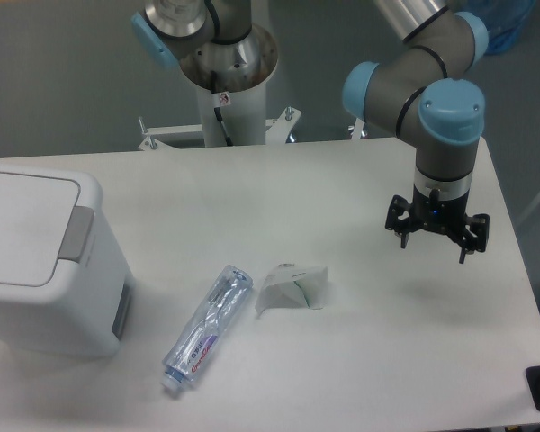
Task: Open the trash can
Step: 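Move the open gripper across the table toward the white trash can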
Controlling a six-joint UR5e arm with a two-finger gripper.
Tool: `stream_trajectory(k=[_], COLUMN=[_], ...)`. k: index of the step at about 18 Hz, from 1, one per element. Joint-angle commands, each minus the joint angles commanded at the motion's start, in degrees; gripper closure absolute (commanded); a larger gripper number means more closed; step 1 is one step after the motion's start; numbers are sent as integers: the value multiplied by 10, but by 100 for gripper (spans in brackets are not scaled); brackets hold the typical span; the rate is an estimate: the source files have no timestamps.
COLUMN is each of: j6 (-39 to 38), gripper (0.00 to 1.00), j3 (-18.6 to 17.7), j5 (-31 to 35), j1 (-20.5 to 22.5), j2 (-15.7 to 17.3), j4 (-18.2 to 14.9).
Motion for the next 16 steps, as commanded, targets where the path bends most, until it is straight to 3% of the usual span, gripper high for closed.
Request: stream_trajectory(k=[9,13,16], j6=[-16,-139,-195], gripper=[0,0,0], j3=[-5,-18,-19], j5=[-25,-54,-100], j1=[-11,-27,-31], j2=[26,29,49], j4=[-4,-3,-4])
